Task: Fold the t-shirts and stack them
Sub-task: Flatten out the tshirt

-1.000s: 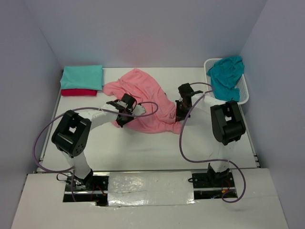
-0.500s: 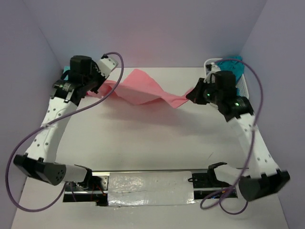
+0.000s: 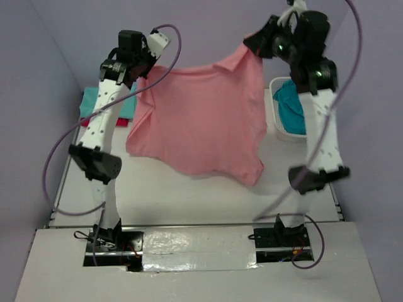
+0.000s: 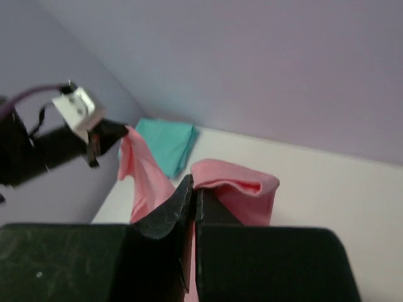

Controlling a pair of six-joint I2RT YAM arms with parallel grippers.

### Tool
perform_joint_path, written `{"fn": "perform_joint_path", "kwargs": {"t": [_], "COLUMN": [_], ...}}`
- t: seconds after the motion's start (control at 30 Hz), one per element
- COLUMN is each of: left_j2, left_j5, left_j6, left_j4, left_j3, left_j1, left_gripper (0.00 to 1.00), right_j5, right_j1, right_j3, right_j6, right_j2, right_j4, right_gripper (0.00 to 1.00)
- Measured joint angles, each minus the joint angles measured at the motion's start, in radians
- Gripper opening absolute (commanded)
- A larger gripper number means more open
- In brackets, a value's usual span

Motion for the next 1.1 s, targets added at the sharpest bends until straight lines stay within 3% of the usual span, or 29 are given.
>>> {"fn": "perform_joint_path", "kwargs": {"t": [0.07, 0.1, 0.23, 0.37, 0.47, 0.67, 0.8, 0.9, 1.0, 1.03, 1.07, 1.1], "left_j2": [0.172, 0.211, 0.223, 0.192, 0.095, -0.23, -0.365, -0.396, -0.399, -0.398, -0.394, -0.392], "left_j5": [-0.05, -0.079, -0.109, -0.07, -0.021, 0.12, 0.158, 0.154, 0.139, 0.132, 0.133, 0.141], "left_j6": [-0.008, -0.017, -0.039, -0.042, -0.014, 0.153, 0.326, 0.433, 0.486, 0.483, 0.487, 0.48], "left_j4": [0.093, 0.156, 0.264, 0.312, 0.336, 0.318, 0.245, 0.15, 0.086, 0.065, 0.036, -0.001], "left_j3": [0.15, 0.139, 0.021, 0.066, 0.045, -0.247, -0.496, -0.686, -0.914, -0.993, -1.062, -1.113], "left_j1": [0.014, 0.024, 0.066, 0.084, 0.08, 0.069, 0.043, -0.021, -0.155, -0.212, -0.264, -0.309], "left_gripper": [0.0, 0.0, 0.0, 0.0, 0.0, 0.0, 0.08, 0.17, 0.33, 0.64, 0.71, 0.98], "right_j5": [-0.01, -0.009, 0.003, 0.034, 0.069, 0.134, 0.177, 0.199, 0.219, 0.221, 0.226, 0.227], "right_j1": [-0.038, -0.065, -0.137, -0.129, -0.077, 0.045, 0.089, 0.121, 0.138, 0.139, 0.14, 0.143], "right_j3": [0.219, 0.246, -0.008, -0.057, -0.165, -0.637, -0.946, -1.2, -1.437, -1.517, -1.589, -1.647], "right_j6": [0.048, 0.082, 0.173, 0.168, 0.138, 0.092, 0.101, 0.13, 0.171, 0.19, 0.205, 0.225], "right_j2": [0.23, 0.311, 0.332, 0.291, 0.114, -0.446, -0.661, -0.697, -0.684, -0.686, -0.696, -0.71], "right_j4": [0.058, 0.088, 0.171, 0.169, 0.21, 0.394, 0.494, 0.511, 0.483, 0.469, 0.45, 0.436], "right_gripper": [0.0, 0.0, 0.0, 0.0, 0.0, 0.0, 0.0, 0.0, 0.0, 0.0, 0.0, 0.0]}}
